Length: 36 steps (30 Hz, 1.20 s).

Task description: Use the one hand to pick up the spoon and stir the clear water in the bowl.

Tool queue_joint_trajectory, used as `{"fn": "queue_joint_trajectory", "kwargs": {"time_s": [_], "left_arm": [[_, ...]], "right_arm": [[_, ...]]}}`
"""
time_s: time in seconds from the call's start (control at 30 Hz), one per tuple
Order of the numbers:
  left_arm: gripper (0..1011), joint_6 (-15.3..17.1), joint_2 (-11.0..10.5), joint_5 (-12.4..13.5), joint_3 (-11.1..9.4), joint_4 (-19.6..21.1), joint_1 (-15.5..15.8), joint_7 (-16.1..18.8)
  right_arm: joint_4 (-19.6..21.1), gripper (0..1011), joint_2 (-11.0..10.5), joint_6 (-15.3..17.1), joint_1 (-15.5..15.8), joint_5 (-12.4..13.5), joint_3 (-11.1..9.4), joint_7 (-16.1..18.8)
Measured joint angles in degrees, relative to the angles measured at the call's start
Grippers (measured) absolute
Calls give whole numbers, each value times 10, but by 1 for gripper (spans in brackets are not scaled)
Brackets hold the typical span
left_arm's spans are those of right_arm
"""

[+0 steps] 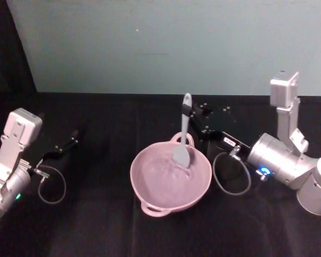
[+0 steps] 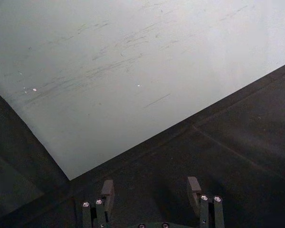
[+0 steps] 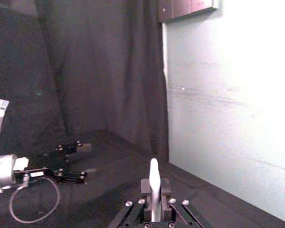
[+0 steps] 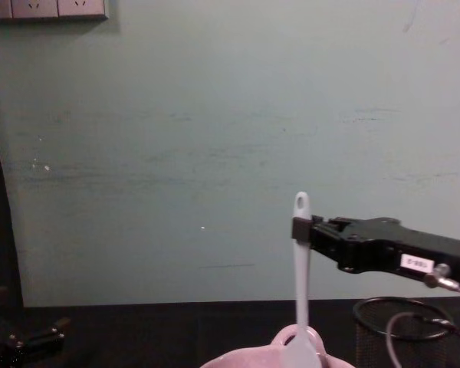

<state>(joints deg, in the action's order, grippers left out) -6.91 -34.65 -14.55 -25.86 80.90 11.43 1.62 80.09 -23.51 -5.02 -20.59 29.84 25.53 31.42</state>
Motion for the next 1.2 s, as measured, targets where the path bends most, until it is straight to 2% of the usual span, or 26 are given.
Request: {"fn": "queue_joint_trajectory", "kwargs": {"time_s": [0.2,0.33,0.53,0.7,0.9,1.2], "left_arm": [[1005,0,0,0,0,0,0,0],[1005,0,0,0,0,0,0,0],[1005,0,0,0,0,0,0,0],[1005,0,0,0,0,0,0,0],[1005,0,0,0,0,0,0,0],[1005,0,0,0,0,0,0,0]], "right_arm": [[20,121,-13,3,16,1,-12,-2],[32,120,-17,6,24,1,-12,0],[63,121,-16,14,43,2,5,11],[73,121,-10,14,48,2,19,16],[69,120,3,13,40,1,33,21],[20,121,28,3,7,-1,41,23]]}}
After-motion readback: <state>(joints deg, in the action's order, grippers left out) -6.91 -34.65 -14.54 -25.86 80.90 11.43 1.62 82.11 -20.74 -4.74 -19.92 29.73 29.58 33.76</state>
